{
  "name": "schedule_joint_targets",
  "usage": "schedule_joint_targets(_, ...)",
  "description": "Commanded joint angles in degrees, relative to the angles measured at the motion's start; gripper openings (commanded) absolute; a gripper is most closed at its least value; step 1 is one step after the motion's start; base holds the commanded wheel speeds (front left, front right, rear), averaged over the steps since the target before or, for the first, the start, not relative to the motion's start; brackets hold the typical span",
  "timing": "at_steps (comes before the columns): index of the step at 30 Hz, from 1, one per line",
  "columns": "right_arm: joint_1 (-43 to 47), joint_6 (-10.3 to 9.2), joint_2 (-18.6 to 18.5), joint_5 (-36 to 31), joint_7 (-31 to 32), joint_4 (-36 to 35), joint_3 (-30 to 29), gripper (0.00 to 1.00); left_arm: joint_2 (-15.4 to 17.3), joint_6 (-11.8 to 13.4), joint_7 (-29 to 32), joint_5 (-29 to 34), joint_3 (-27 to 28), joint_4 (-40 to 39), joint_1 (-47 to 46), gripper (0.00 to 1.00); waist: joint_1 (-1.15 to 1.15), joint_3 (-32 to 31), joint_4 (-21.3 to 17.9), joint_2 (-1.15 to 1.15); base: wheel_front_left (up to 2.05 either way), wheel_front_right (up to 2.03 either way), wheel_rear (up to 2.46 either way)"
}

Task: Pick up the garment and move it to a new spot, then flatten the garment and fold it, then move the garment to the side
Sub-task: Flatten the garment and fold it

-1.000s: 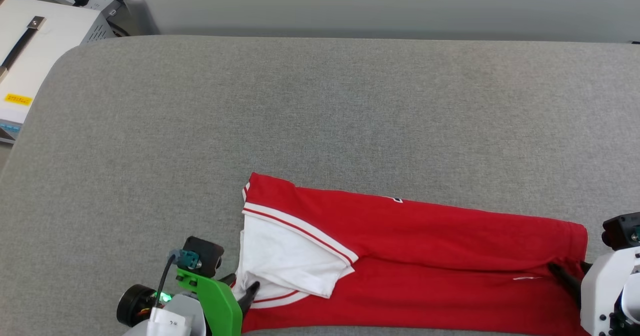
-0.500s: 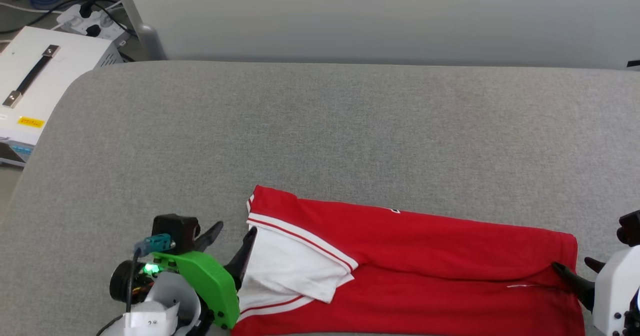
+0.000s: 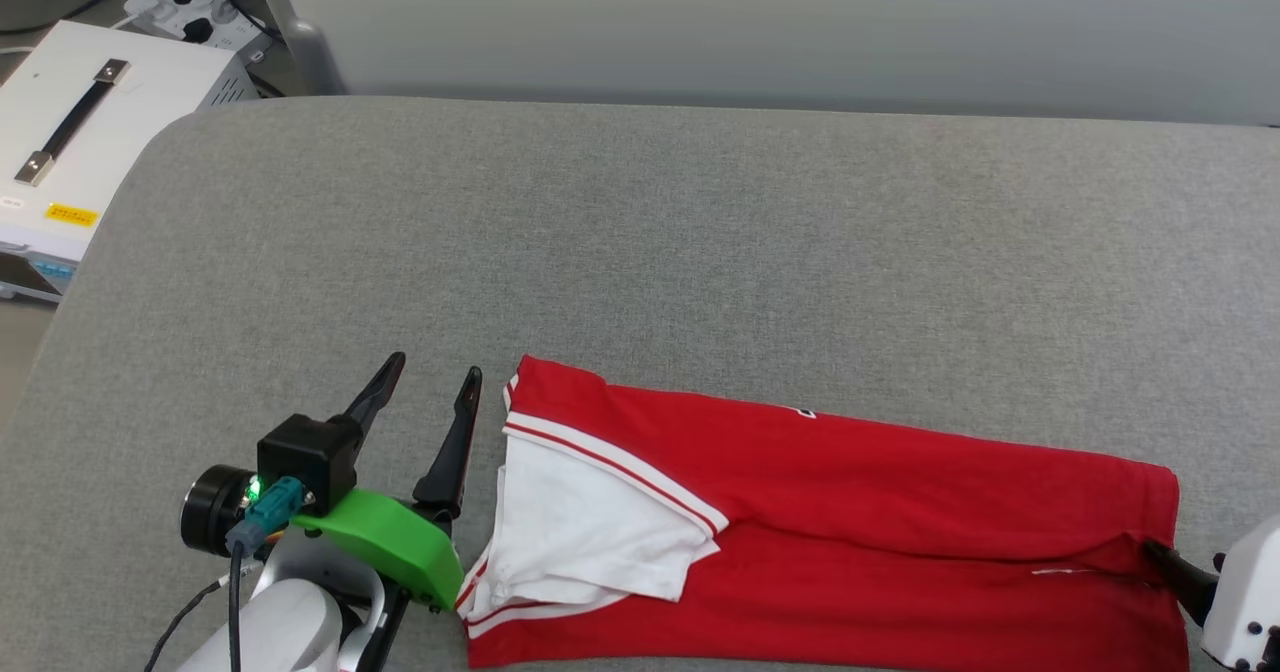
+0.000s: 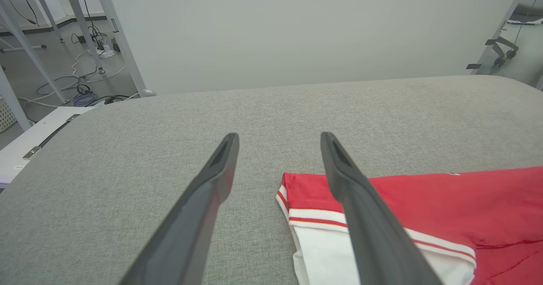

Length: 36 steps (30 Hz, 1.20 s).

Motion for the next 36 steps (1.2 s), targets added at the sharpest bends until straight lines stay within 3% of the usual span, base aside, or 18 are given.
schedule_joint_targets(1, -1.08, -0.03, 0.45, -0.89, 0.18, 0.43, -0.62, 1.00, -0.29, -0.35, -0.61, 1.02, 0.33, 0.29, -1.01, 1.00, 0.00, 0.82, 0.53, 0.00, 0.00, 0.00, 0.00)
schedule_joint_targets(10, -2.98, -0.03, 3.63, -3.94, 0.05, 6.35, -4.14, 1.00, -1.94, -2.31, -1.55, 2.95, 2.44, 2.68, -0.16, 1.00, 0.00, 3.07, 1.46, 0.00, 0.00, 0.00, 0.00)
schedule_joint_targets(22, -4.25, -0.03, 5.84, -2.74, -1.26, 13.98, -1.10, 1.00, -3.86, -4.43, -1.61, 4.91, 4.88, 4.28, 0.16, 1.00, 0.00, 3.70, 1.38, 0.00, 0.00, 0.00, 0.00)
schedule_joint_targets(23, -4.29, -0.03, 6.08, -2.30, -1.24, 14.30, -0.68, 0.86, -4.01, -4.56, -1.61, 5.01, 5.00, 4.40, 0.18, 1.00, 0.00, 3.66, 1.33, 0.00, 0.00, 0.00, 0.00)
schedule_joint_targets(25, -4.32, -0.03, 6.35, -1.61, -1.43, 14.82, 0.08, 0.18, -4.30, -4.85, -1.61, 5.20, 5.17, 4.77, 0.35, 1.00, 0.00, 3.38, 1.20, 0.00, 0.00, 0.00, 0.00)
schedule_joint_targets(26, -4.31, -0.03, 6.31, -1.39, -1.70, 14.98, 0.41, 0.00, -4.43, -5.00, -1.61, 5.28, 5.26, 4.98, 0.44, 1.00, 0.00, 3.25, 1.13, 0.00, 0.00, 0.00, 0.00)
schedule_joint_targets(36, -4.51, -0.03, 2.45, -2.01, -6.58, 15.82, 0.64, 0.00, -5.39, -6.02, -1.62, 5.82, 5.87, 6.29, 1.36, 1.00, 0.00, 1.12, 0.50, 0.00, 0.00, 0.00, 0.00)
